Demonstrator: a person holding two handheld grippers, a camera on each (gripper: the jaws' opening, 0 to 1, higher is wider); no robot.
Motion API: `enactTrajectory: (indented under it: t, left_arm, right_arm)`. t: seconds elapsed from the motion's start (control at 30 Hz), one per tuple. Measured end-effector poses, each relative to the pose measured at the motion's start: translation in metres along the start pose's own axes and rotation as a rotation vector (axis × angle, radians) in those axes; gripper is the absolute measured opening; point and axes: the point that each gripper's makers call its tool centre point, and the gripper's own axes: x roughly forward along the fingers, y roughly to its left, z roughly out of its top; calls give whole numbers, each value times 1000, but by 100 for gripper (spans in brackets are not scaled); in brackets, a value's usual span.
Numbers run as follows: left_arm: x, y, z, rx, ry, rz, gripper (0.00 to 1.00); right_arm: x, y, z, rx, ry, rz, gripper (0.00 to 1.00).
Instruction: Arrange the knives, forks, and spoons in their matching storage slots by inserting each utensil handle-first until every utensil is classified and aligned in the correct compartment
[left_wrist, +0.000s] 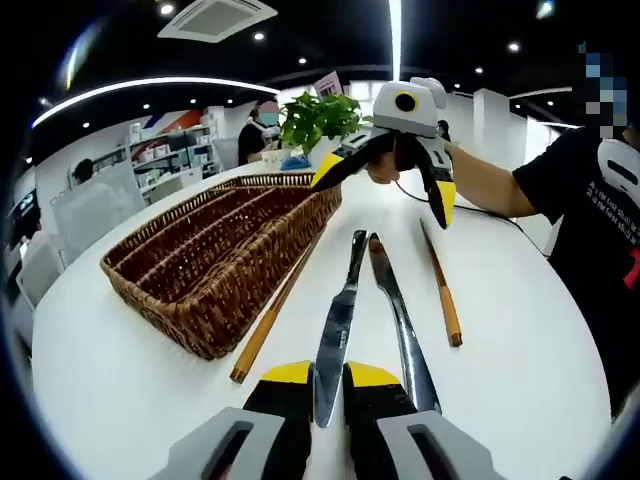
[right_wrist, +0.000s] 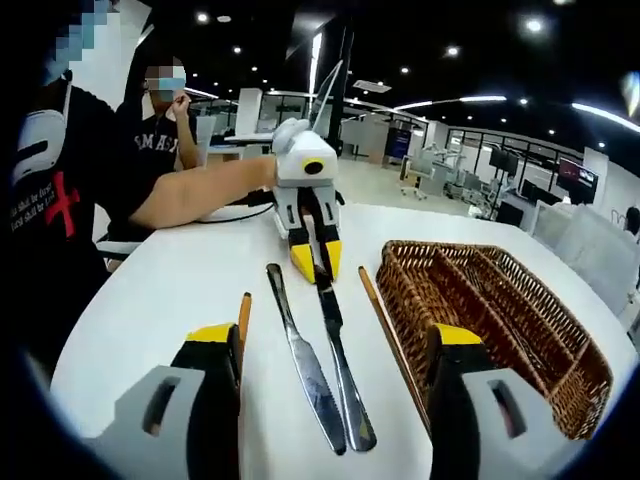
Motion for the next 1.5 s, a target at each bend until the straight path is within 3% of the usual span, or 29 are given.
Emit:
enactTrajectory:
  t: [0.03,0.07,0.13,0.2,0.27,0.53,0.73,0.9,1.07,1.13,1.23,1.3,1.33,1.43,1.5]
  left_arm:
    - [-2,2,-1,6,58,13,19]
    - [-2,1,-1,11,77,9,19]
    - [0,-6,-1,36,169,-50,18]
    - [4,-9,1,32,213,-90,17]
    - [10,-6,6,26,224,-92,16]
    - [13,-7,5,98,378,-75,10]
    - [14,-10,4,111,406,-53,10]
    - [17,-12,6,97,416,-48,10]
    - [18,-13,6,128,431,-46,9]
    - [18,-13,6,131,426,-54,9]
    - [19,-15,6,175,413,-75,9]
    - [19,-15,6,171,418,-73,9]
    - [19,-15,7,185,424,-72,9]
    - [18,-15,6,183,431,-73,9]
    - [18,-16,5,183,439,-77,9]
  right_arm:
    - [-2,2,0,21,-8,14,78]
    - [-2,2,0,21,-8,16,79]
    - [-4,-1,-2,14,1,2,78]
    - [-4,-3,-3,19,-1,-3,79]
    - [-4,-3,-6,29,2,-1,79]
    - [-6,-7,-14,38,18,-7,79]
    - [-8,-11,-38,18,138,-26,73]
    - [-9,-10,-38,11,156,-29,64]
    - [-10,-7,-45,-28,235,-24,48]
    - [-7,-9,-47,-40,268,-15,48]
    - [-1,-13,-42,-40,288,-10,40]
    - [4,-11,-38,47,305,17,36]
    - [6,-9,-36,51,309,42,38]
    - [14,-5,-28,13,306,50,39]
    - [16,-5,-31,2,303,45,39]
